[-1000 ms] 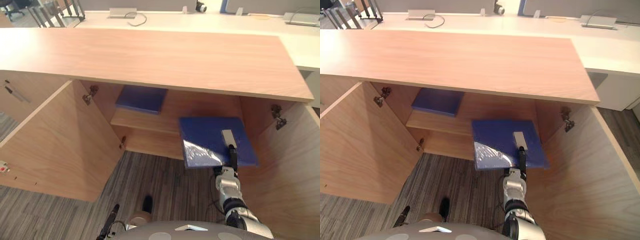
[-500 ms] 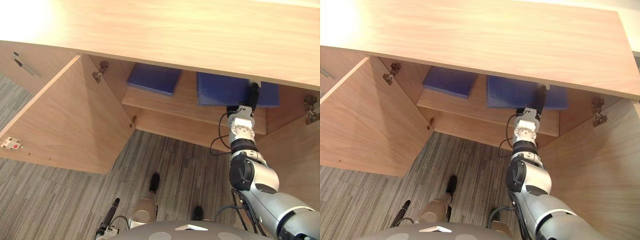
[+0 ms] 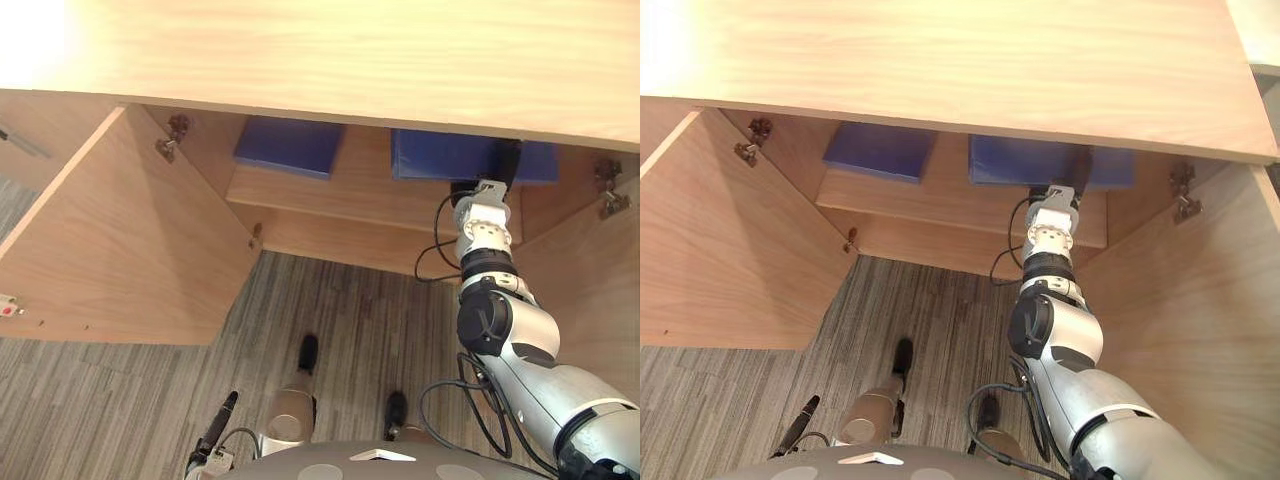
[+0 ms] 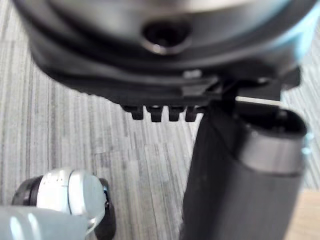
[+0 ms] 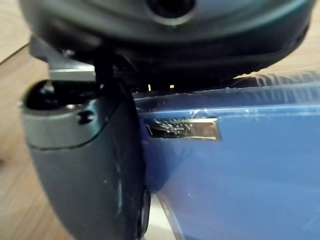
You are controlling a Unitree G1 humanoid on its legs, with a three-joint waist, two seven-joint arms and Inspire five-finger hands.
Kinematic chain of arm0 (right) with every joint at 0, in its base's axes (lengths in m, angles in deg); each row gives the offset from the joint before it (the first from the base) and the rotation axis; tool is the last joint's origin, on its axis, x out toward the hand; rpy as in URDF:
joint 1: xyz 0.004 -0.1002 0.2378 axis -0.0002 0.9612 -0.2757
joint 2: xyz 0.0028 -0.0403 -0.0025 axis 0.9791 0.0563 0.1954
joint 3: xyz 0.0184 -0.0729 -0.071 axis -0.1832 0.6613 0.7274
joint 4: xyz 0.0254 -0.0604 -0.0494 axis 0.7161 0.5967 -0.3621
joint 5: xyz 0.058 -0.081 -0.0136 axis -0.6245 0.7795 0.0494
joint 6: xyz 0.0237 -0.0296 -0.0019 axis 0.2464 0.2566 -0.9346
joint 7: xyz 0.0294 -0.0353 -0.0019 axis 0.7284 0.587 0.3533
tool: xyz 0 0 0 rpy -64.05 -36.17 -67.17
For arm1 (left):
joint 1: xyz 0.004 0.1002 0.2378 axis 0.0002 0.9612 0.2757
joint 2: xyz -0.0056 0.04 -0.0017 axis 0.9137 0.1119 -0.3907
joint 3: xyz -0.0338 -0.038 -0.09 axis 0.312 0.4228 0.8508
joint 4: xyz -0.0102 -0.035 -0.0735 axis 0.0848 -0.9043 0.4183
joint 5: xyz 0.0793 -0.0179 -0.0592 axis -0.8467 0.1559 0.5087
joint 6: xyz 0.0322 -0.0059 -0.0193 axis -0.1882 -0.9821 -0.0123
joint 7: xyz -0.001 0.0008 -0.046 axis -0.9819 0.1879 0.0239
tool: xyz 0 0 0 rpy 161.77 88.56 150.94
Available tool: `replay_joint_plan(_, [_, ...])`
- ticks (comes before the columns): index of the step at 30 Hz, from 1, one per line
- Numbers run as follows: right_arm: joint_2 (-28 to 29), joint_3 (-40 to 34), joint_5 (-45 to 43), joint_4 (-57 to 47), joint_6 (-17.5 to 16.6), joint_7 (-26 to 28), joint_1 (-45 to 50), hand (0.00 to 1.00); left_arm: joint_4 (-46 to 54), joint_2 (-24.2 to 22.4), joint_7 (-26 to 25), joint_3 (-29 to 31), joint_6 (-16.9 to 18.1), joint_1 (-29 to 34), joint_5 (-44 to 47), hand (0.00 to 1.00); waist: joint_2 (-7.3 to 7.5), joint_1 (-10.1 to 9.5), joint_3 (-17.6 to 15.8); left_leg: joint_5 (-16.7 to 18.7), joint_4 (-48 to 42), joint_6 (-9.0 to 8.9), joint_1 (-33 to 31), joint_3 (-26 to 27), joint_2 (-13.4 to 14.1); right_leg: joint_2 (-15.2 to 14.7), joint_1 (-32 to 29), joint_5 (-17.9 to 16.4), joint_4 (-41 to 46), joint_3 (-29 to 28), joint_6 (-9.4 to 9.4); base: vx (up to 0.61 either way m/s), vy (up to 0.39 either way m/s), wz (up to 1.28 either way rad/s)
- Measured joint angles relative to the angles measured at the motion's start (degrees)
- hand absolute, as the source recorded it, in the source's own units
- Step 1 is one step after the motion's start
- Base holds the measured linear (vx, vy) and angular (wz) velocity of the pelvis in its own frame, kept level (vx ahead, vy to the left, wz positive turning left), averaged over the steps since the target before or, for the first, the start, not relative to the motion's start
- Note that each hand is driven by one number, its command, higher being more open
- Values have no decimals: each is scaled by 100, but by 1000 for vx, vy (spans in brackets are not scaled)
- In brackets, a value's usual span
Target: Walk over to the cabinet, pick up the folder, carry it to the office cabinet, place the folder inside the office cabinet, then close the office cabinet door
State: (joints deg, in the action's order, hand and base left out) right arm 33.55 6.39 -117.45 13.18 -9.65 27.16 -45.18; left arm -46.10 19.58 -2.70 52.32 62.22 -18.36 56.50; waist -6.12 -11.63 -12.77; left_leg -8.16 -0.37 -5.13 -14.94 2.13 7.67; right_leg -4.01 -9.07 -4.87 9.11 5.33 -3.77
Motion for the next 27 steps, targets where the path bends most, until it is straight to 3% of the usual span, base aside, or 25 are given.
replay_joint_plan(1, [1,1,58,-85,-14,-4,-27,0,18,4,-16,0,2,-35,-26,100,3,-100,-19,75,-127,34,-87,140,33,-65,-176,-61,135,123,10,-140,10,-105])
replay_joint_plan(2, [-32,34,122,-270,-55,-5,-61,0,133,-13,-48,-1,24,-88,-24,100,10,-208,-60,125,-339,52,-275,376,37,-388,-475,-268,476,694,137,-94,20,-73])
replay_joint_plan(3, [-112,88,148,-376,-88,-5,-84,0,238,-10,-66,4,98,-125,-21,100,-52,-216,-97,211,-643,43,-534,392,81,-617,-616,-253,703,1287,121,-70,0,-53])
replay_joint_plan(4, [-209,102,154,-389,-86,-9,-115,0,359,13,-75,7,148,-146,-21,100,-114,-196,-210,326,-951,3,-689,363,176,-594,-684,-223,866,1399,69,-48,-18,-15])
replay_joint_plan(8, [-226,554,154,-389,-3,-16,-333,0,404,67,-78,8,220,-177,-20,100,-172,-208,-418,649,-1800,-49,-1198,351,312,-629,-1277,-571,1817,1302,141,-104,-76,-17])
replay_joint_plan(15, [-266,598,156,-389,-101,-113,-701,0,404,69,-105,14,127,-141,-22,100,-79,-96,-711,1014,-2898,-123,-1958,-67,256,-935,-1889,-1279,3151,1480,228,-121,-40,21])
replay_joint_plan(22, [-283,614,156,-389,-89,-128,-1019,0,408,58,-90,53,95,-136,-24,100,-82,-126,-795,1130,-3414,-133,-2477,-282,185,-1127,-2285,-1523,3758,1549,278,-35,-13,14])
replay_joint_plan(27, [-659,615,154,-386,-90,-314,-1258,0,488,57,-59,46,96,-133,-24,100,-111,-215,-942,1173,-3683,-129,-2912,-447,61,-1292,-2605,-1666,4095,1638,285,-1,5,15])
